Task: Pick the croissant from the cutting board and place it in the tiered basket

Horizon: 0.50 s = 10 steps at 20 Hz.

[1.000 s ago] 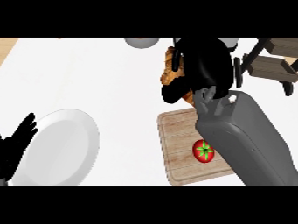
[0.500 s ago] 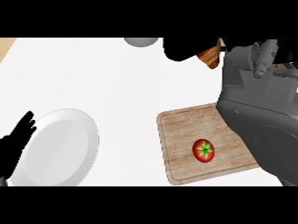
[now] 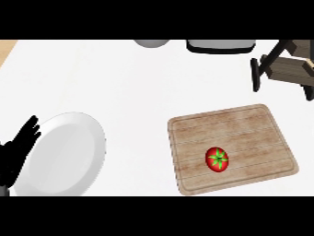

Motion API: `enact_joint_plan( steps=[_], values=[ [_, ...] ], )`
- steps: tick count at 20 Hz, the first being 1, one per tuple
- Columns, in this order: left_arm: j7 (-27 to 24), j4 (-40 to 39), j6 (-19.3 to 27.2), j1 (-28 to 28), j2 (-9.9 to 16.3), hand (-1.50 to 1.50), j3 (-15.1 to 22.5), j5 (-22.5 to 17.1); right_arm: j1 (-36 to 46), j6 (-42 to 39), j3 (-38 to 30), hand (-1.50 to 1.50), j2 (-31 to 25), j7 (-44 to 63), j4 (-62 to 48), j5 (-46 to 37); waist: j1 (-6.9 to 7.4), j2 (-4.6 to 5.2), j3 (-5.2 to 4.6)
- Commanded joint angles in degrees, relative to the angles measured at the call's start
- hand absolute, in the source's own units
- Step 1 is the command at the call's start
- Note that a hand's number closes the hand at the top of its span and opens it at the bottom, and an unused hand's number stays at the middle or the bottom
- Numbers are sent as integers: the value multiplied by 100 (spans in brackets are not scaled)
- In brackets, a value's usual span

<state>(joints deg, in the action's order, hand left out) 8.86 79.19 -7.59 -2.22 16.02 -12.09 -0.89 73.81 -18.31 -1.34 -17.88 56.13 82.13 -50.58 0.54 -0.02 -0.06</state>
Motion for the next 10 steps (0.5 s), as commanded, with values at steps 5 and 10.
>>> enact_joint_plan(
  steps=[5,10],
  values=[
    [-40,89,-149,-114,101,0,-77,-35,401,690,-516,150,-833,-1230,-1837,-280,83,29,4],
    [65,102,-80,86,19,0,-58,-58,282,1586,-1451,150,-927,-1989,-2346,398,106,49,11]
  ],
)
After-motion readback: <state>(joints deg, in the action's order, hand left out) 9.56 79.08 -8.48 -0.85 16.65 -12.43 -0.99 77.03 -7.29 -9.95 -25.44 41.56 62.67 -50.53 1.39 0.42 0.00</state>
